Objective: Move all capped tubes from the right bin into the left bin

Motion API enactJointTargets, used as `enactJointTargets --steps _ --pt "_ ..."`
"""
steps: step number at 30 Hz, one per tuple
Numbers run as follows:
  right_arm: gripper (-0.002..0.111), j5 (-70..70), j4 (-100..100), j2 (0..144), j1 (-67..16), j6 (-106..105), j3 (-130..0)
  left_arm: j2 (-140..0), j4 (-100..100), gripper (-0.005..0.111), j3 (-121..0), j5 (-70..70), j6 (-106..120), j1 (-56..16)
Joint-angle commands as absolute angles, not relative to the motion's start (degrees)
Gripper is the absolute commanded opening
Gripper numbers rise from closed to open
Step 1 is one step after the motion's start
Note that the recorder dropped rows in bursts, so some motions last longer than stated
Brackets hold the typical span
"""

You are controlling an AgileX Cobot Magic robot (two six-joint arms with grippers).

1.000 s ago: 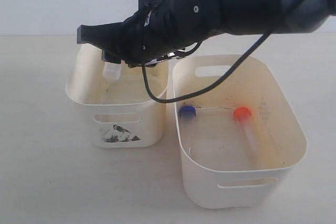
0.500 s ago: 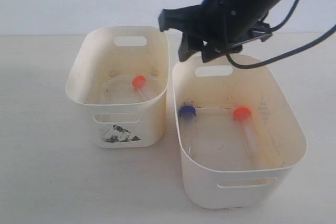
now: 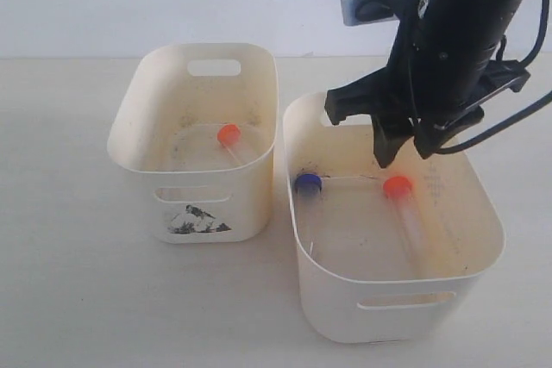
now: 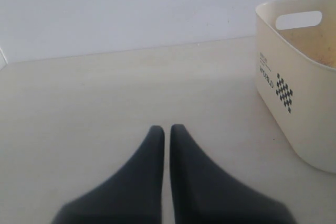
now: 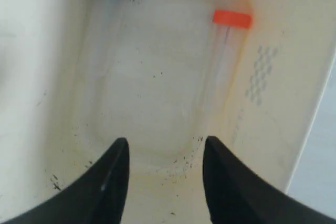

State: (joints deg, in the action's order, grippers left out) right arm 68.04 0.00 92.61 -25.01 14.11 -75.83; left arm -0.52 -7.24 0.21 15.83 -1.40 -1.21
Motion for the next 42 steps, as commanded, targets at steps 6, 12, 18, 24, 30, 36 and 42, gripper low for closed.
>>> enactJointTargets --steps 6,12,18,24,30,36,42 --pt "0.043 69.75 1.09 94.14 -29.17 19.4 -76.02 -0.41 -6.86 0.004 0.0 14.99 -2.06 -1.14" --pt "0.043 69.96 5.2 99.16 -30.39 23.29 -76.02 -0.41 -6.86 0.004 0.0 14.99 -2.06 -1.14" --pt "0.043 69.96 7.02 102.59 -30.88 27.56 -76.02 -0.41 -6.86 0.004 0.0 14.99 -2.06 -1.14" --pt "0.043 69.96 11.84 103.46 -30.97 34.08 -76.02 -0.41 -6.86 0.004 0.0 14.99 -2.06 -1.14" --pt "0.043 69.96 12.51 103.55 -32.3 36.63 -76.02 -0.41 -6.86 0.004 0.0 14.99 -2.06 -1.14" --pt "0.043 69.96 14.11 104.64 -34.28 38.94 -76.02 -0.41 -6.86 0.004 0.0 14.99 -2.06 -1.14" --pt "0.043 69.96 14.72 107.13 -34.28 39.47 -76.02 -0.41 -6.86 0.004 0.0 14.99 -2.06 -1.14"
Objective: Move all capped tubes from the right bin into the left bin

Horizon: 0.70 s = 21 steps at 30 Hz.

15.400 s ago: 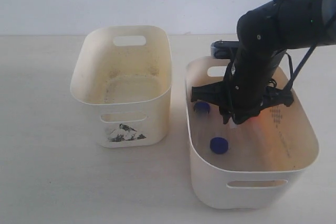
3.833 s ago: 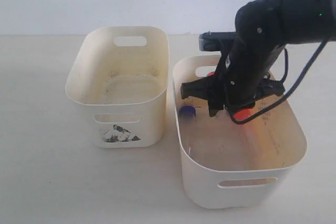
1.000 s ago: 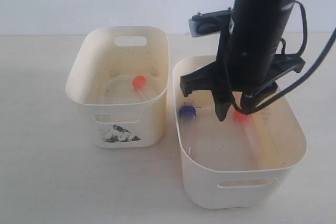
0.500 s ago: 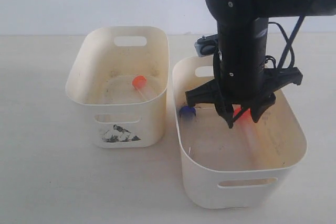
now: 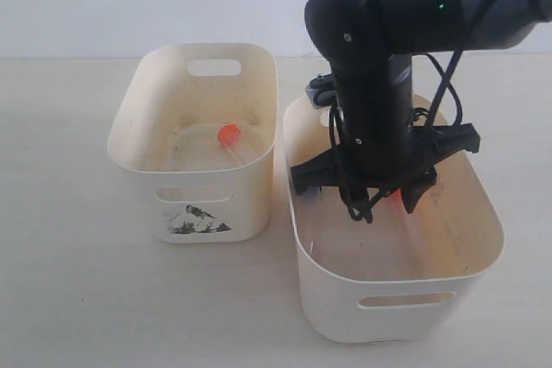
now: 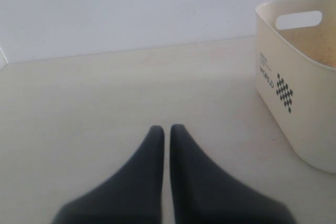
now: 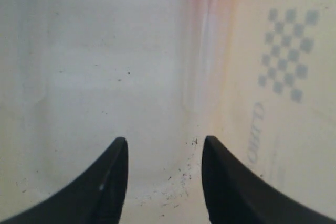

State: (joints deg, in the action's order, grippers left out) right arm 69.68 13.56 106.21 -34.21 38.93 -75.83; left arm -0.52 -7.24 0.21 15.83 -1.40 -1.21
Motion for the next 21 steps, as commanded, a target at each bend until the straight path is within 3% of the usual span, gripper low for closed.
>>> enactJointTargets --steps 1,21 --pt "0.043 69.96 14.89 107.27 -34.28 39.48 -76.02 -0.41 -6.86 0.004 0.0 14.99 -2.06 -1.14" --pt "0.043 69.96 17.28 108.69 -34.28 41.89 -76.02 -0.41 -6.86 0.004 0.0 14.99 -2.06 -1.14"
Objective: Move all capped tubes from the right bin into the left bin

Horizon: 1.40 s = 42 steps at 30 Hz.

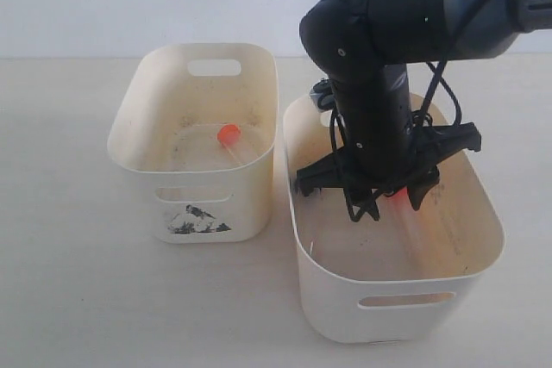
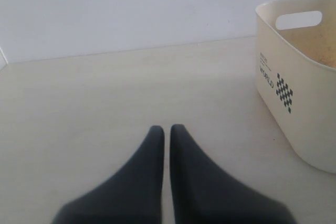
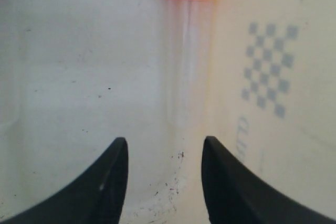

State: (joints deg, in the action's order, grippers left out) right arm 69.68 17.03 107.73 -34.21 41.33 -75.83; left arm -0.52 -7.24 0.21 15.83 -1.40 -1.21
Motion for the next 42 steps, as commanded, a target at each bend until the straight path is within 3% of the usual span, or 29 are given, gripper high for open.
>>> enactJointTargets --steps 1,13,19,42 --pt "0.043 69.96 17.28 109.31 -34.28 41.89 -76.02 -0.41 -6.86 0.004 0.0 14.99 -2.06 -1.14" --pt "0.044 69.41 18.79 111.38 -34.28 42.13 -76.02 -0.41 -6.86 0.004 0.0 14.99 -2.06 -1.14" --pt "0.068 68.33 19.31 112.06 -34.28 41.77 -76.02 -0.41 -6.86 0.004 0.0 14.99 -2.06 -1.14" --pt "0.067 69.76 21.92 115.41 -34.28 41.82 -76.02 -0.41 -6.86 0.004 0.0 14.99 -2.06 -1.14"
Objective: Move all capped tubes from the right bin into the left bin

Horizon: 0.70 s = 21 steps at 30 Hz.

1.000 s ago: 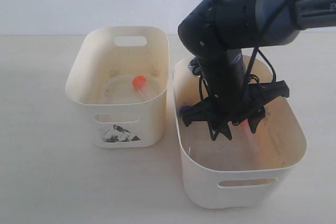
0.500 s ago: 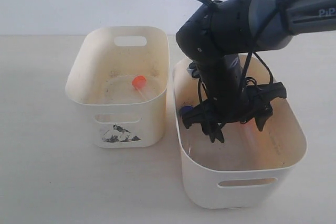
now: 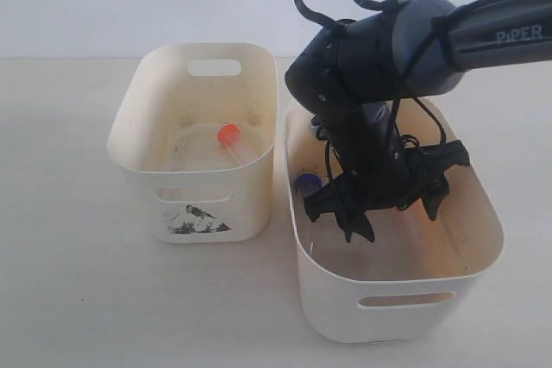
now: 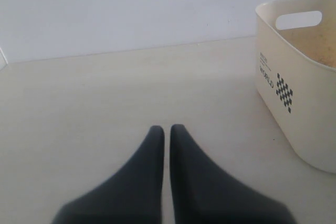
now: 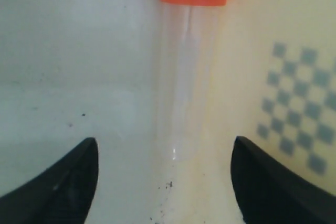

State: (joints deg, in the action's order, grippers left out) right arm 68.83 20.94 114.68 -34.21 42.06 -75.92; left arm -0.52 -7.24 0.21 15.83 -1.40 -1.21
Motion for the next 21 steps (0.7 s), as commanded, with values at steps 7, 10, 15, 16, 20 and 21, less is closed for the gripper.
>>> enactJointTargets --steps 7,10,15,16,20,21 --pt "0.067 69.96 23.1 116.57 -34.28 42.08 -76.02 -0.41 -6.86 0.004 0.0 14.99 -2.06 -1.14" --pt "0.067 69.96 24.29 116.57 -34.28 42.48 -76.02 -0.41 -6.86 0.004 0.0 14.99 -2.06 -1.14" --pt "0.047 69.89 24.67 116.57 -34.28 42.75 -76.02 -0.41 -6.86 0.004 0.0 14.99 -2.06 -1.14" --pt "0.044 69.89 24.51 116.57 -34.28 42.75 -76.02 -0.41 -6.86 0.004 0.0 14.99 -2.06 -1.14" --pt "0.042 69.66 24.67 116.57 -34.28 42.75 -76.02 -0.41 -6.86 0.004 0.0 14.99 -2.06 -1.14" --pt "0.042 69.55 24.67 116.57 -34.28 42.75 -76.02 -0.41 -6.86 0.004 0.0 14.99 -2.06 -1.14"
